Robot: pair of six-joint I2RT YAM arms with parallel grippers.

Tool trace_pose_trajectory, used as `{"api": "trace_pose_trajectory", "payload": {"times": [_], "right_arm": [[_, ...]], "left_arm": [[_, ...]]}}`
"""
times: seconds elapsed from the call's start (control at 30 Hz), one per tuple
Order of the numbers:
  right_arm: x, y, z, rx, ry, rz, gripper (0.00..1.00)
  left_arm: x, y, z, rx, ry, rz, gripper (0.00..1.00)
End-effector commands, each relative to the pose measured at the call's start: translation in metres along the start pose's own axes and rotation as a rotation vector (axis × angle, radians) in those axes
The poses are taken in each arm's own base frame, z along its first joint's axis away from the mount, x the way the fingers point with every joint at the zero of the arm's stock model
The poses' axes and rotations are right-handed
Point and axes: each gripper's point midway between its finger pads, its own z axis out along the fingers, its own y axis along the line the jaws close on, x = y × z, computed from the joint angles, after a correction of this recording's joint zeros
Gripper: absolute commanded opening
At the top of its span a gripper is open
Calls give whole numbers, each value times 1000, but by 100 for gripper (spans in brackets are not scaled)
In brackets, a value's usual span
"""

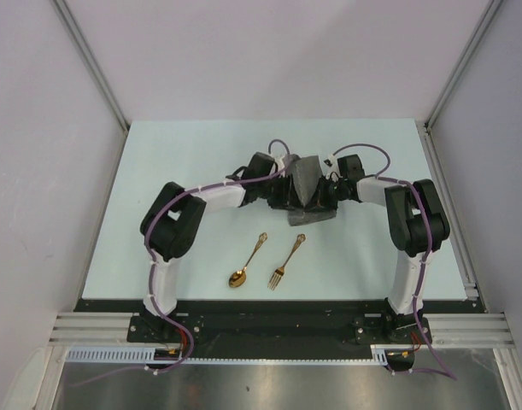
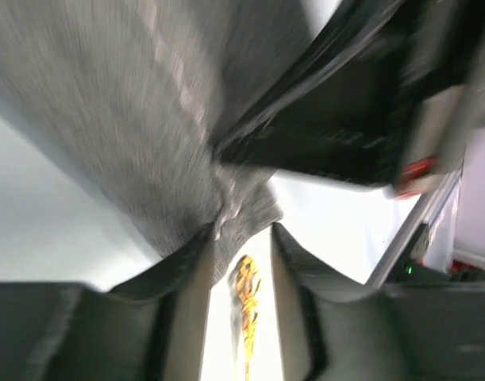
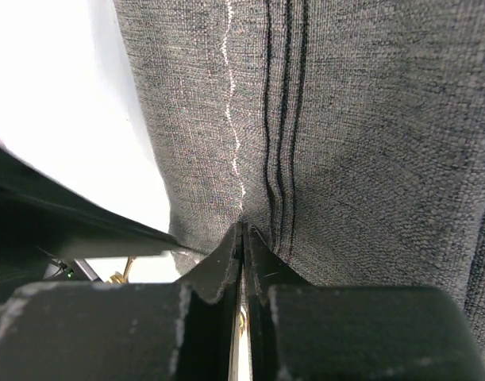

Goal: Fold the napkin into a case and place the utensils inside
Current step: Fold the lower triangle-folded napkin at the center of the board.

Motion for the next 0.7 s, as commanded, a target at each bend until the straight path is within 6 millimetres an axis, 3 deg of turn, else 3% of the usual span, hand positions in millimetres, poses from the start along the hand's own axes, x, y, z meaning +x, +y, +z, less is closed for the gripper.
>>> {"api": "trace_pose_trajectory", "payload": {"times": [0.0, 0.03, 0.1, 0.13, 0.23, 0.27, 0.33, 0.37, 0.53, 0.67], "right_arm": [[-11, -3, 3, 29, -26, -28, 4], [-14, 0, 2, 24, -32, -32, 4], [-18, 4, 0, 16, -45, -30, 5], [-22, 8, -1, 9, -56, -37, 5], [-32, 18, -5, -12, -78, -43, 6], [-34, 20, -5, -16, -80, -41, 6], [-39, 25, -7, -25, -90, -45, 8], [-42, 27, -7, -33, -93, -47, 8], [-50, 34, -8, -49, -106, -55, 9], [-58, 36, -9, -48, -125, -52, 12]], "left_arm": [[-108, -53, -60, 33, -294, 176, 45], [-127, -39, -67, -17, -351, 168, 46], [-160, -33, -80, -63, -435, 178, 46], [-178, -12, -83, -117, -482, 163, 46], [-223, -1, -99, -192, -602, 182, 46], [-226, 12, -88, -220, -593, 176, 47], [-244, 13, -88, -241, -627, 208, 48], [-243, 24, -77, -257, -616, 204, 49], [-256, 33, -57, -223, -655, 191, 47], [-252, 38, -38, -188, -631, 161, 46]]}}
